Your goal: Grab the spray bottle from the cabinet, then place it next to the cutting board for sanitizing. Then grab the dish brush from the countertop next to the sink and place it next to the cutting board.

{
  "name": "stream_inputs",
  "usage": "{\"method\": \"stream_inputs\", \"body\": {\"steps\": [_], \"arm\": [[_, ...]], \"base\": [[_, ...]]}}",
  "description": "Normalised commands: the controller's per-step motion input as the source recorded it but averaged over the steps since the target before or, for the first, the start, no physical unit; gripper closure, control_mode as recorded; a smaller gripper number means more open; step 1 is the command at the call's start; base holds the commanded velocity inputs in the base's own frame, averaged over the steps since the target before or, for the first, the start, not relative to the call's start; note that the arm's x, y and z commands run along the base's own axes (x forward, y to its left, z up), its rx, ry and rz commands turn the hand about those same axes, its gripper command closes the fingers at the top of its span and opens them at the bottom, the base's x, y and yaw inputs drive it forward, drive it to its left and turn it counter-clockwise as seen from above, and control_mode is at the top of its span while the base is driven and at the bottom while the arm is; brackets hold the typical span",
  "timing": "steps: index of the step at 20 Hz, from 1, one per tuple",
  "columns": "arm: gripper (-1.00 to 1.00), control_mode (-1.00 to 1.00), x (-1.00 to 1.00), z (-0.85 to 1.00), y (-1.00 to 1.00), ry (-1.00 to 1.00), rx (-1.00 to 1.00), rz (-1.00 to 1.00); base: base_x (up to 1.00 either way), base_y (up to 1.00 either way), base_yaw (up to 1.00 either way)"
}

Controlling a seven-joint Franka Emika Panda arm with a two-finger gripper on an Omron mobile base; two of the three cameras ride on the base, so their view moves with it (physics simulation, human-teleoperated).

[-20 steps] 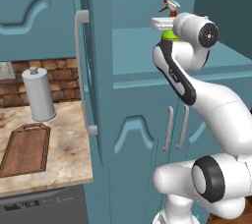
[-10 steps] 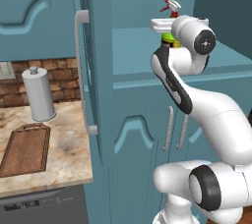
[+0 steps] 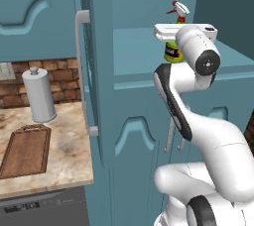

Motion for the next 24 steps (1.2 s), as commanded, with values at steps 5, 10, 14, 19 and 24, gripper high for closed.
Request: {"method": "stream_inputs", "body": {"steps": [5,10,14,19,24], "arm": [[1.0,-1.0,-0.82,0.5,-0.04,-0.08,0.0,-0.01],[1.0,-1.0,-1.0,0.35,-0.17,-0.01,0.0,0.0],[1.0,-1.0,-1.0,0.0,-0.1,0.0,0.0,0.0],[1.0,-1.0,-0.86,-0.1,-0.01,0.04,0.0,0.0],[1.0,-1.0,-0.26,-0.56,-0.21,0.37,0.0,0.04]], "base": [[0.0,0.0,0.0],[0.0,0.0,0.0],[0.0,0.0,0.0],[0.0,0.0,0.0],[0.0,0.0,0.0]]}}
